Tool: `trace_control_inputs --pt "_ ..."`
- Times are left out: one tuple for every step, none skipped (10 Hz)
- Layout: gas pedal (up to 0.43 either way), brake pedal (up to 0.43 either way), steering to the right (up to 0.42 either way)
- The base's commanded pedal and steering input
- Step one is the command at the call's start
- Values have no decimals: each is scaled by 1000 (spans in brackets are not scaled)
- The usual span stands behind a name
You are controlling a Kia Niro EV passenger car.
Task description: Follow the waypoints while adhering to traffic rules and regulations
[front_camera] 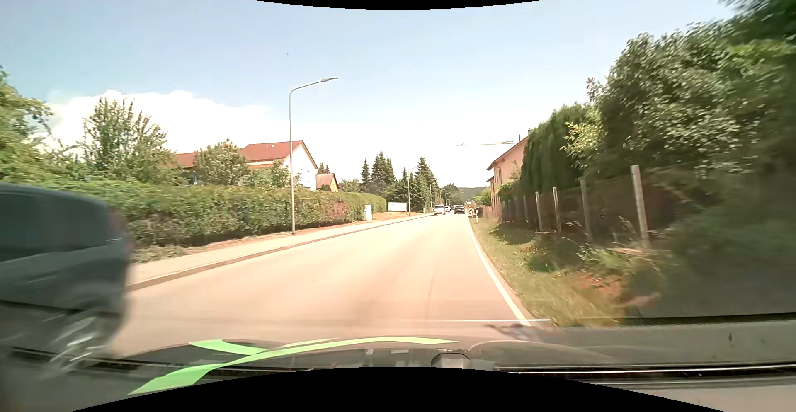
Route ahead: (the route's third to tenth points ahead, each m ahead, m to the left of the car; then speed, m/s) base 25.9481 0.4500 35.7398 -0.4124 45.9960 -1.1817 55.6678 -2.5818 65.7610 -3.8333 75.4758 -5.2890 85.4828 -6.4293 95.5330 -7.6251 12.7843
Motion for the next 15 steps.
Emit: trace_control_inputs --pt "150 0 34" --pt "138 0 31" --pt "138 0 30" --pt "150 0 30" --pt "150 0 30" --pt "169 0 28" --pt "169 0 26" --pt "169 0 23" --pt "169 0 19" --pt "169 0 18" --pt "169 0 17" --pt "169 0 17" --pt "150 0 17" --pt "138 0 16" --pt "138 0 11"
